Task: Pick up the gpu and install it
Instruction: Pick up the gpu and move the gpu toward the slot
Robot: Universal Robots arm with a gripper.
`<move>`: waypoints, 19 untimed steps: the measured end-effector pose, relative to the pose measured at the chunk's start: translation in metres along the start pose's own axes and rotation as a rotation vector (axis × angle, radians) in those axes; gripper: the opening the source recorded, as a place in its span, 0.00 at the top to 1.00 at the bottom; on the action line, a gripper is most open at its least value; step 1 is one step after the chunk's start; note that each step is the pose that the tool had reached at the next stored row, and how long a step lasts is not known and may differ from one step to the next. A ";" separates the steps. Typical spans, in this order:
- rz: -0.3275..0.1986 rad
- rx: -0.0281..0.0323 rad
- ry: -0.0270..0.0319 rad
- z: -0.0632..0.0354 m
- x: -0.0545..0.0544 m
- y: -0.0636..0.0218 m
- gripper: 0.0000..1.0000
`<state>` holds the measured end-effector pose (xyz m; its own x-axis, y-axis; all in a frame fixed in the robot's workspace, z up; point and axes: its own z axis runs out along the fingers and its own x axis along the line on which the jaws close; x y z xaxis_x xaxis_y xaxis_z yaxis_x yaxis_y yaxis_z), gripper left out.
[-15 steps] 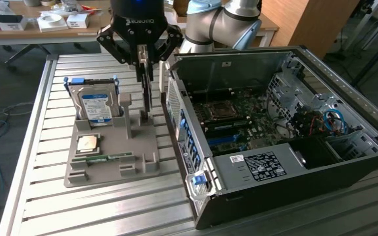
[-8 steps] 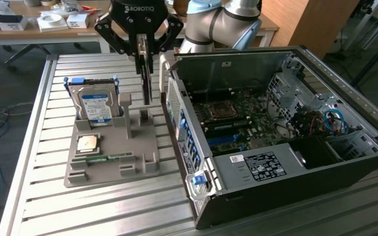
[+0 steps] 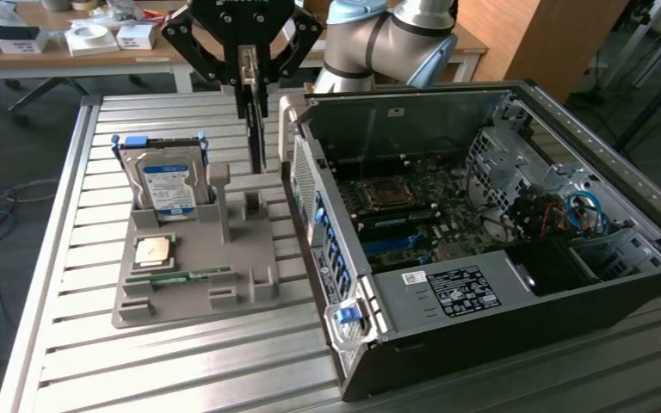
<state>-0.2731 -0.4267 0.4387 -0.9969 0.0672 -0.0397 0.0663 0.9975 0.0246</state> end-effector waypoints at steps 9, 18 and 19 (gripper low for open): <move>0.000 0.0001 0.0001 -0.0001 0.000 0.0000 0.74; 0.000 0.0001 0.0001 0.0002 -0.007 0.0005 0.74; 0.000 0.0001 0.0001 0.0003 -0.009 0.0006 0.74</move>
<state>-0.2636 -0.4267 0.4388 -0.9970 0.0673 -0.0396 0.0663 0.9975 0.0245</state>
